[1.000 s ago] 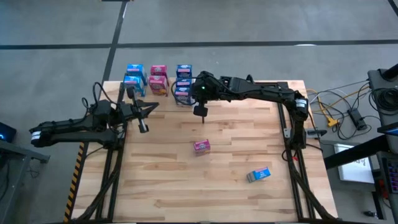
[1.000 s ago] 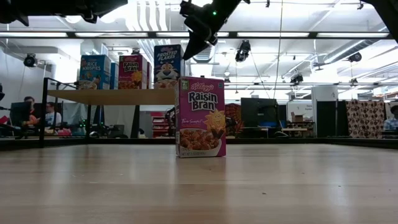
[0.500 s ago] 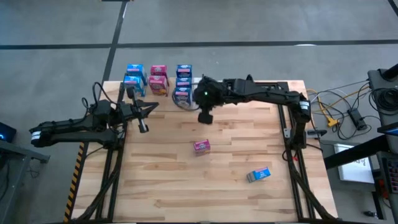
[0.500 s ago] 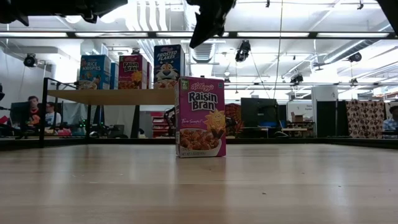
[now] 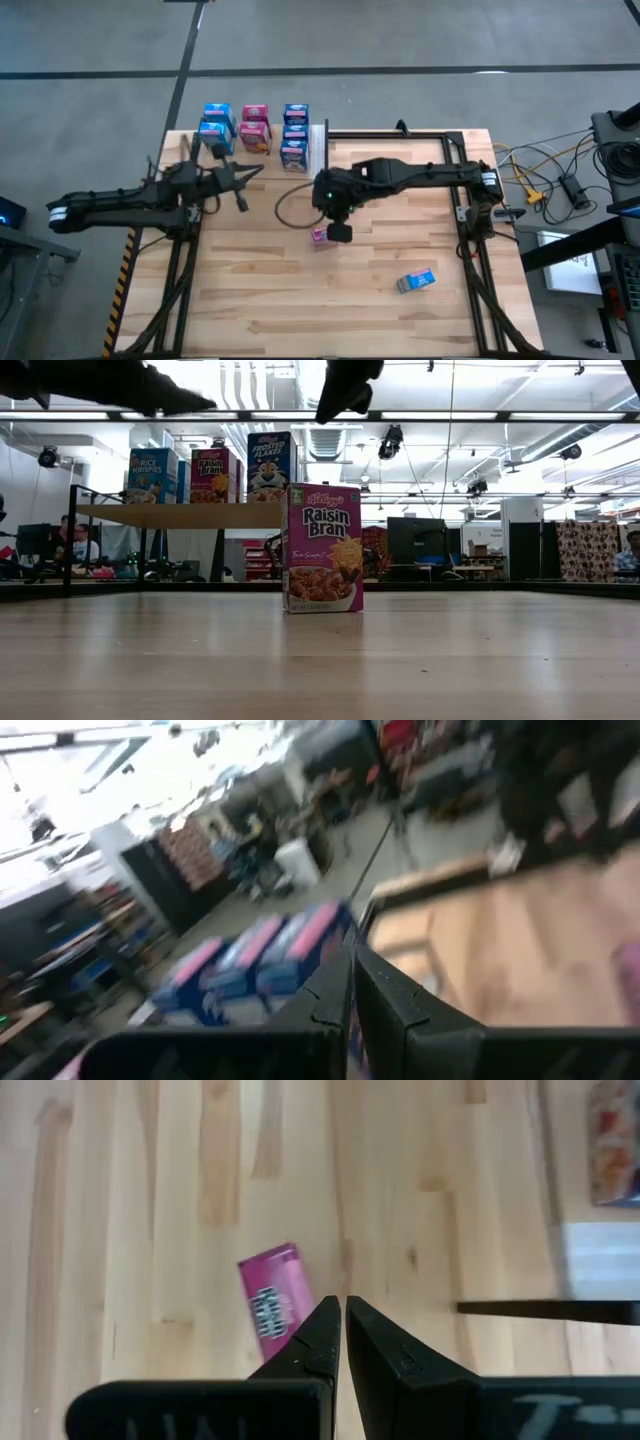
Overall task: Stack cereal on shelf
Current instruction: Put the blue cereal box on the shelf
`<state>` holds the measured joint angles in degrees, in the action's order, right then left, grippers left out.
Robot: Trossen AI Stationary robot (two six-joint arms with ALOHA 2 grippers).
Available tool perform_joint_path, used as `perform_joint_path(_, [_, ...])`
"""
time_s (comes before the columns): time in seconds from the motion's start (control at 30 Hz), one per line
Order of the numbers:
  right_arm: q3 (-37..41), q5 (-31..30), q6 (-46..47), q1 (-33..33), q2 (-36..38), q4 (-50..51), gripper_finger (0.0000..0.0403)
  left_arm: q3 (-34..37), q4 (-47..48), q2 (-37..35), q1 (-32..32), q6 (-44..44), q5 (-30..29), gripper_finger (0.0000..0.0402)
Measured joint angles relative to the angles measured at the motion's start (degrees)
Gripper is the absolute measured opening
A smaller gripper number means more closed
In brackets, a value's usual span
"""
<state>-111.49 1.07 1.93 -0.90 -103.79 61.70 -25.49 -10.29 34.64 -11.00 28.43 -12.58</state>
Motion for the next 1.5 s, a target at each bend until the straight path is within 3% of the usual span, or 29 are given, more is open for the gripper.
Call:
perform_joint_path(0.23, [2.2,-2.8,0.1,-2.7,0.0,-0.1,0.0012,-1.2,-1.8,9.2,-0.4,3.6,-15.7,0.0])
perform_joint_path(0.6, [2.4,-4.3,0.1,-2.9,0.0,-0.2,0.0012,-3.1,-2.2,15.8,-0.4,3.5,-14.8,0.0])
perform_joint_path(1.5, [2.5,-4.3,-0.4,-2.9,0.1,-0.2,0.0012,-4.8,-7.7,22.5,-1.2,2.4,-17.0,0.0])
